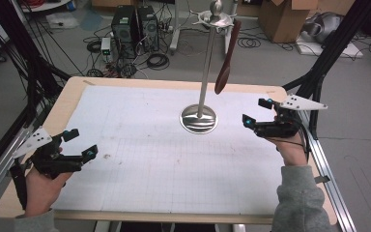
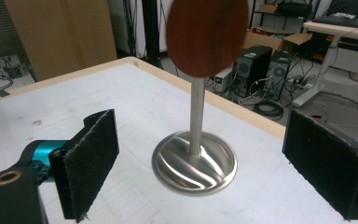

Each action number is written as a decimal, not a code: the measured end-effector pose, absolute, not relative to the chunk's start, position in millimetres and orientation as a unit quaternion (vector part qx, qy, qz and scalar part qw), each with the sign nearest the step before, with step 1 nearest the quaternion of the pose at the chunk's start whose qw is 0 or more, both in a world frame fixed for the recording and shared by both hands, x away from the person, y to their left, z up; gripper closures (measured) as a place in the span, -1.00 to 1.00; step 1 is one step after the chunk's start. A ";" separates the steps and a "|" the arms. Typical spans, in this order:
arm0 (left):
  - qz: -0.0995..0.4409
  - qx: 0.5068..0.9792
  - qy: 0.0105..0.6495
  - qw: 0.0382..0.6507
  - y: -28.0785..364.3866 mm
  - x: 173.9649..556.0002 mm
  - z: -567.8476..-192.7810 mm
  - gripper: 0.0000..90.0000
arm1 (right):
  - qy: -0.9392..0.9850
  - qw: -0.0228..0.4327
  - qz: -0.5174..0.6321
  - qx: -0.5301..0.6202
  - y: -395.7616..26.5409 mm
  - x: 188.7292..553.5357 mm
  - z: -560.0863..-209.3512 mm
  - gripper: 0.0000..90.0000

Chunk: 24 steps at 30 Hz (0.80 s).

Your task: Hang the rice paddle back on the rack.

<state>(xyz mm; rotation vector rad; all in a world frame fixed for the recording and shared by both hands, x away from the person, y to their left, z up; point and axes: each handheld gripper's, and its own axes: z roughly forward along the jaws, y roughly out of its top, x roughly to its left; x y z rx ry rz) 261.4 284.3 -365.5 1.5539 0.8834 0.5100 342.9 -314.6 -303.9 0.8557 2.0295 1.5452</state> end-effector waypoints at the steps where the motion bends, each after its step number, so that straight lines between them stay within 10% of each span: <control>1: 0.219 0.669 0.381 0.599 283.9 261.6 -365.9 -0.96 | 0.734 0.223 0.561 0.311 -315.7 341.7 -306.5 -0.79; 24: 0.221 0.669 0.389 0.593 287.4 263.8 -372.8 -0.96 | 0.719 0.216 0.567 0.339 -339.8 316.8 -361.7 -0.79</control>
